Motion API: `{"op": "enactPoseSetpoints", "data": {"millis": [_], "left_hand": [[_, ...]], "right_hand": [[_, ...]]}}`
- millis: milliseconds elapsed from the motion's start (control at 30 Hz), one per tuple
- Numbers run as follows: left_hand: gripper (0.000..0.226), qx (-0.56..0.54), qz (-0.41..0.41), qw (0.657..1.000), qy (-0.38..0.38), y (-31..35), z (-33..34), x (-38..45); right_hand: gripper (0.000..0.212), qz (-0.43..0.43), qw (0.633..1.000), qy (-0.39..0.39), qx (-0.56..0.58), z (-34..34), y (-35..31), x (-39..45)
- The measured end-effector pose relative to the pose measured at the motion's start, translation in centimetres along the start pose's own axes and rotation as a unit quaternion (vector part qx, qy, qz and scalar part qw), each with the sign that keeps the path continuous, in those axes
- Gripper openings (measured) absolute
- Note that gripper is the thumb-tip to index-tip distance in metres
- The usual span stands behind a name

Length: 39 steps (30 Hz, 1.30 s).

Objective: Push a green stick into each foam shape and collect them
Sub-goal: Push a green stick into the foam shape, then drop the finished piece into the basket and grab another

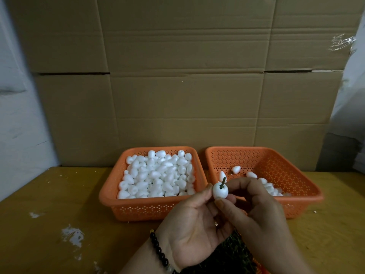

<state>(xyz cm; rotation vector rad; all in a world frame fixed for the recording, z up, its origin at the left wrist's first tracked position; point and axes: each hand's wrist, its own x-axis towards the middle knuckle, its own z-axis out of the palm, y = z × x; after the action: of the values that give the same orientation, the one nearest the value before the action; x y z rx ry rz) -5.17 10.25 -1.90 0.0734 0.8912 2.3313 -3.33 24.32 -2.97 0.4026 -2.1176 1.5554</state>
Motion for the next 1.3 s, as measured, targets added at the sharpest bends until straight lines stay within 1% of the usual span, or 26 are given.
{"op": "enactPoseSetpoints", "data": {"millis": [100,167,267,400,500,600,667,767,900,967,1067,1167,1233,1300], "left_hand": [[0.029,0.017,-0.003,1.0,-0.022,-0.3,0.1,0.0],[0.033,0.037,-0.002,0.999,-0.034,-0.5,0.1,0.0],[0.033,0.07,0.017,0.997,-0.034,-0.7,0.2,0.2],[0.035,0.106,0.062,0.992,0.031,-0.3,0.1,0.3],[0.021,0.122,0.111,0.983,0.076,0.6,0.0,0.1],[0.019,0.143,0.167,0.969,0.115,1.6,-0.3,0.0],[0.014,0.186,0.205,0.951,0.134,2.3,-0.7,-0.1],[0.011,0.267,0.266,0.909,0.18,3.1,-1.3,-0.2],[0.013,0.378,0.329,0.828,0.252,3.9,-2.5,0.0],[0.013,0.425,0.352,0.786,0.278,4.4,-3.2,0.1],[0.015,0.492,0.368,0.728,0.303,5.2,-4.1,0.1],[0.019,0.573,0.356,0.67,0.311,5.9,-5.0,0.0],[0.019,0.636,0.327,0.621,0.32,6.2,-5.6,-0.1],[0.022,0.686,0.295,0.578,0.329,6.5,-6.2,-0.2]], "right_hand": [[0.031,-0.004,1.0,0.013,0.0,0.1,0.0,0.0],[0.03,-0.008,1.0,0.017,-0.003,0.2,-0.1,-0.1],[0.028,-0.019,1.0,0.019,-0.003,0.0,-0.2,0.0],[0.033,-0.036,0.999,0.034,-0.022,-0.5,-0.2,0.4],[0.031,-0.04,0.997,0.053,-0.043,-0.9,0.0,0.7],[0.028,-0.036,0.994,0.071,-0.079,-1.5,0.7,1.2],[0.027,-0.035,0.987,0.085,-0.133,-2.0,1.4,1.6],[0.028,-0.028,0.966,0.108,-0.233,-2.9,2.6,2.3],[0.032,0.01,0.931,0.128,-0.341,-4.3,4.0,2.7],[0.039,0.04,0.919,0.132,-0.369,-4.7,4.2,2.9],[0.052,0.058,0.92,0.123,-0.368,-4.5,4.1,3.0],[0.059,0.015,0.931,0.094,-0.353,-3.8,3.2,2.6],[0.05,-0.051,0.93,0.07,-0.358,-3.2,2.1,2.1],[0.035,-0.112,0.923,0.021,-0.367,-2.7,0.9,1.6]]}}
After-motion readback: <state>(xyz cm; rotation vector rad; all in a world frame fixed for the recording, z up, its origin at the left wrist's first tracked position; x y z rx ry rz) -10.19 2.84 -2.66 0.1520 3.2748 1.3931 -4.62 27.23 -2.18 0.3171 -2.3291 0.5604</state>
